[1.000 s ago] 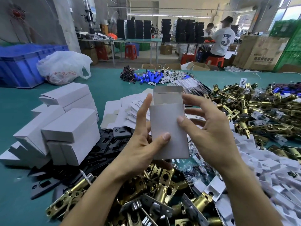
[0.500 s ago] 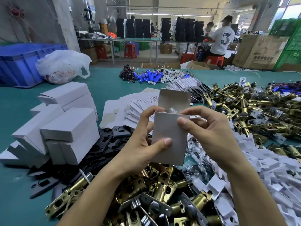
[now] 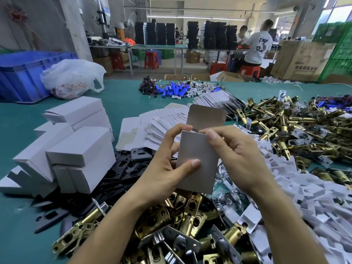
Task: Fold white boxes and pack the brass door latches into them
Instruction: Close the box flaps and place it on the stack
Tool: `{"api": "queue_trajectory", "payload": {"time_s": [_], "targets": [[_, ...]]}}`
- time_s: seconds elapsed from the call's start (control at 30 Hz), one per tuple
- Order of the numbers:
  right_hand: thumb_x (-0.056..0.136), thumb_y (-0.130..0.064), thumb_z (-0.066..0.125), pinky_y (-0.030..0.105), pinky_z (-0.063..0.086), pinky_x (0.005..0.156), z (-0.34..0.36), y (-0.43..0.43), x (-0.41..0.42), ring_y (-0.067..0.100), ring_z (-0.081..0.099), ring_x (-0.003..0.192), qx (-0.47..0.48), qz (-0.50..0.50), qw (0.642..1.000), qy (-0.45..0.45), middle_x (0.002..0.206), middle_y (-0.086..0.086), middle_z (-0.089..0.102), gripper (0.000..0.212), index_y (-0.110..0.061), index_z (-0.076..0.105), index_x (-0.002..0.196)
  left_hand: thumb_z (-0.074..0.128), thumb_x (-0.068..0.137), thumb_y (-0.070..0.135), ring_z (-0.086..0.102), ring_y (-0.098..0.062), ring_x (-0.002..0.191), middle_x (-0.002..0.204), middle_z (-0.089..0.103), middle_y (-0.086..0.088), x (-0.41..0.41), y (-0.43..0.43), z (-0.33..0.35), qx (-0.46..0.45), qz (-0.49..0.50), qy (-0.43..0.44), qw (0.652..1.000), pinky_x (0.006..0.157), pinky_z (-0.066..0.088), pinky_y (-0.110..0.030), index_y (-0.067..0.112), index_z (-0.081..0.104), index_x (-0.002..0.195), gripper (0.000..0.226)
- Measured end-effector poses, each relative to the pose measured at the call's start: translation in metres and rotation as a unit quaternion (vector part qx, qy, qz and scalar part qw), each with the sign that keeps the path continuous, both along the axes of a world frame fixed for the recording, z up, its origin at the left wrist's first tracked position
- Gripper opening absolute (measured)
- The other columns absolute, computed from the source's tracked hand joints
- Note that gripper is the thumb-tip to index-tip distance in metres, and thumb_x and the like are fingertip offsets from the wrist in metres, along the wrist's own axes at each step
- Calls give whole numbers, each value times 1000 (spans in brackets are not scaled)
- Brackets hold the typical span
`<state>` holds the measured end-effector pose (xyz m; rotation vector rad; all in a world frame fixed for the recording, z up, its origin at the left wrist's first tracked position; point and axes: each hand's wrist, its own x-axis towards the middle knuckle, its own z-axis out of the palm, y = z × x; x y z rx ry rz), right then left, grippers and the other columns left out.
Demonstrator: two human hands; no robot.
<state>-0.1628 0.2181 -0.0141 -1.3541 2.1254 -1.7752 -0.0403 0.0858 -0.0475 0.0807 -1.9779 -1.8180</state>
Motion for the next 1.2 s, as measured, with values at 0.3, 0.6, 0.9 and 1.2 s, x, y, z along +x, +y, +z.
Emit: {"api": "queue_trajectory", "payload": {"time_s": [0.3, 0.6, 0.9, 1.2], "targets": [[78, -60, 58, 12, 33, 49, 8, 10, -1, 1, 47, 52, 136, 20, 990, 43, 58, -11, 50, 46, -17, 68, 64, 63, 97, -2, 74, -26, 95, 122, 64, -16, -3, 1, -5, -33, -10, 1, 999, 75, 60, -33, 47, 47, 130, 61], [88, -33, 69, 36, 55, 71, 10, 10, -1, 15, 69, 84, 4, 18, 1000, -25, 97, -2, 67, 3, -32, 68, 90, 68, 91, 15, 75, -28, 96, 117, 69, -11, -1, 1, -2, -10, -9, -8, 1000, 75, 63, -40, 52, 47, 127, 56], [86, -42, 57, 25, 57, 65, 10, 8, -3, 16, 71, 83, -99, 52, 979, -168, 90, 3, 76, 29, -21, 74, 94, 68, 94, 13, 74, -25, 99, 116, 71, -1, -1, -3, -5, -22, -20, -19, 999, 75, 62, -38, 59, 45, 127, 61], [82, -3, 75, 45, 55, 86, 6, 9, -4, 26, 68, 86, -88, 50, 977, -187, 93, 4, 76, 19, -21, 79, 88, 72, 89, 22, 73, -27, 102, 126, 68, -2, -2, -4, -7, -28, -4, -17, 999, 82, 62, -44, 68, 33, 133, 75]]}}
